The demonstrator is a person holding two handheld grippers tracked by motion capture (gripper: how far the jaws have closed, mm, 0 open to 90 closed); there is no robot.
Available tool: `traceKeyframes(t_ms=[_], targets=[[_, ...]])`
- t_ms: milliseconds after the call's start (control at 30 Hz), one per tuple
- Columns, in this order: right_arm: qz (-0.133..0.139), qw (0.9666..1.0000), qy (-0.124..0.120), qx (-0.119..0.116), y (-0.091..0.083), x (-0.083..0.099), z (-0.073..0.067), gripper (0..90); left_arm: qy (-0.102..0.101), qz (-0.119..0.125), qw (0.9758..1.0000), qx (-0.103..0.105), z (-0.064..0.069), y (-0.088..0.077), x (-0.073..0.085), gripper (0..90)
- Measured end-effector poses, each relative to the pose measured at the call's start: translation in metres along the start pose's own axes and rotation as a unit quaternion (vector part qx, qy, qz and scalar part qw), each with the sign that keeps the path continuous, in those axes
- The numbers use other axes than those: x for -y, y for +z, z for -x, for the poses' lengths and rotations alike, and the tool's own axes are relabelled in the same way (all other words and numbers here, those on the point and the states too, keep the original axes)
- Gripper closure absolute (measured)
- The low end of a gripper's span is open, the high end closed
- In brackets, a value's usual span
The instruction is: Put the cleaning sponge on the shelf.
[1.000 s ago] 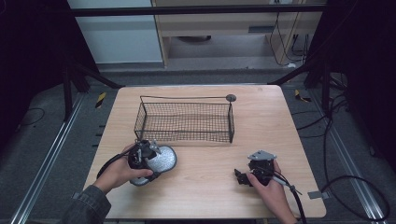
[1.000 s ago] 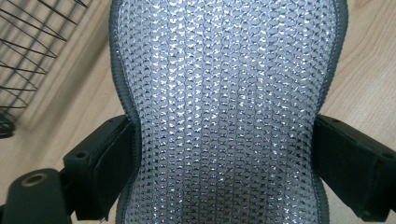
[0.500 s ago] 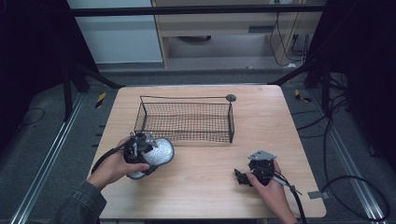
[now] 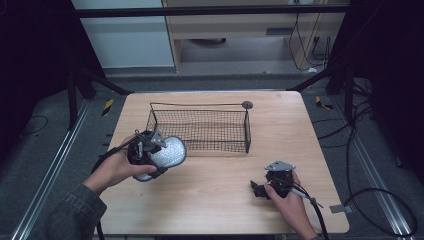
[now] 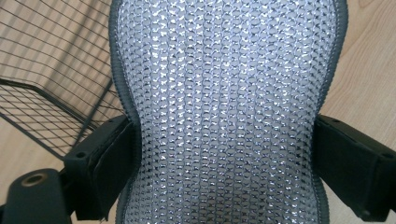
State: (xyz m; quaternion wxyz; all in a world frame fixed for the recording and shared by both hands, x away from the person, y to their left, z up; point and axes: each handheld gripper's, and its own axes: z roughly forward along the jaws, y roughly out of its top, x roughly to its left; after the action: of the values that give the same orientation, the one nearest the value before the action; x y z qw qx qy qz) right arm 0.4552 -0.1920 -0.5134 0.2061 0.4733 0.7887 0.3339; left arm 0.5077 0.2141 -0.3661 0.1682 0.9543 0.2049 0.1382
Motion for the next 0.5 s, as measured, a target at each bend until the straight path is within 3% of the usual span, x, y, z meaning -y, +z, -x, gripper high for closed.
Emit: traceKeyframes(t_ms=[167, 300, 500], targets=[[-0.004, 0.9999, 0.014, 0.0, -0.002, 0.0, -0.002, 0.4, 0.008, 0.011, 0.9999, -0.002, -0.013, -0.01, -0.003, 9.5], [-0.002, 1.0, -0.002, 0.001, 0.0, 0.0, -0.001, 0.4, 0.015, 0.013, 0.9998, 0.0, -0.025, -0.016, -0.004, 9.5], [-0.001, 1.0, 0.002, 0.0, 0.0, 0.0, -0.001, 0.4, 0.028, 0.008, 0.9996, -0.007, -0.04, -0.018, -0.008, 9.4]])
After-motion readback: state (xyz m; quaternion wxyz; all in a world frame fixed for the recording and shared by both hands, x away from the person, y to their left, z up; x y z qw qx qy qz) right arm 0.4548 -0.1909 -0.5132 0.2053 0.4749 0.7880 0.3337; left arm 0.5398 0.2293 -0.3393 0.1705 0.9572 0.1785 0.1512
